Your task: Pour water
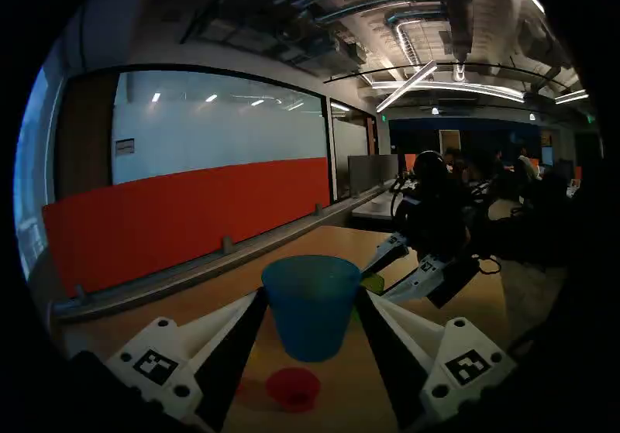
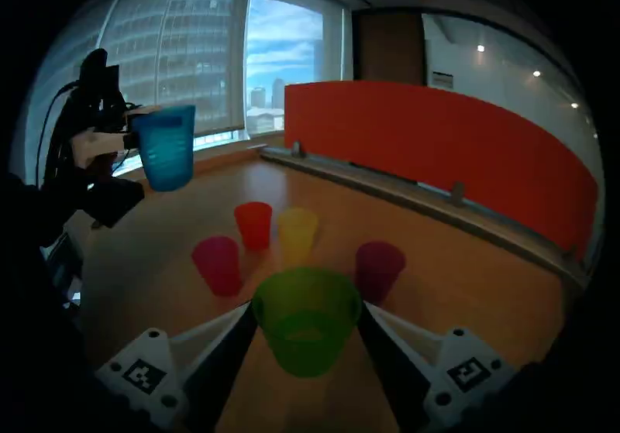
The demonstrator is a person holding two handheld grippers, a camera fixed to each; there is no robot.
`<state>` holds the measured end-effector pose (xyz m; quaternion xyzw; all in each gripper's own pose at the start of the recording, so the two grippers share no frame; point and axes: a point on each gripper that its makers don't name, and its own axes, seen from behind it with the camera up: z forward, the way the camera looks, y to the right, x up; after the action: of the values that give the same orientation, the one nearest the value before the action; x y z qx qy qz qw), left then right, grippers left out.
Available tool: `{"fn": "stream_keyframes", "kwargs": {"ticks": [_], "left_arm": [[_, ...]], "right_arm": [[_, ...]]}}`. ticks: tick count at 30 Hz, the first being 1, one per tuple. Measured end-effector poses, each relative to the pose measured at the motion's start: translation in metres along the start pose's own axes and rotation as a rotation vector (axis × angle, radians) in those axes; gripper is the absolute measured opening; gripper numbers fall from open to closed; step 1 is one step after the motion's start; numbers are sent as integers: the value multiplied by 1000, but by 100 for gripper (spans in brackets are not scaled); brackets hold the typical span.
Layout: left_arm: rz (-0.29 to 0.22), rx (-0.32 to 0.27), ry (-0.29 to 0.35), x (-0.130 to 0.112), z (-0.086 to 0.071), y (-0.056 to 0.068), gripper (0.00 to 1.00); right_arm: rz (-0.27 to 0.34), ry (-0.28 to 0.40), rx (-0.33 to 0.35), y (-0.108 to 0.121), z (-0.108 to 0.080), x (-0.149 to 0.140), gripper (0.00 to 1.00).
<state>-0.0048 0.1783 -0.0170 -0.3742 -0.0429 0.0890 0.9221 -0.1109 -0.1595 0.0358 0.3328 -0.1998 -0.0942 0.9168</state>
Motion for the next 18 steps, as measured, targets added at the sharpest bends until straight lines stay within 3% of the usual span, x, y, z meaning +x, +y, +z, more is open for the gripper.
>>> {"fn": "stream_keyframes", "kwargs": {"ticks": [18], "left_arm": [[2, -22, -19, -6, 4, 12, 83]], "right_arm": [[44, -148, -14, 8, 11, -67, 90]]}}
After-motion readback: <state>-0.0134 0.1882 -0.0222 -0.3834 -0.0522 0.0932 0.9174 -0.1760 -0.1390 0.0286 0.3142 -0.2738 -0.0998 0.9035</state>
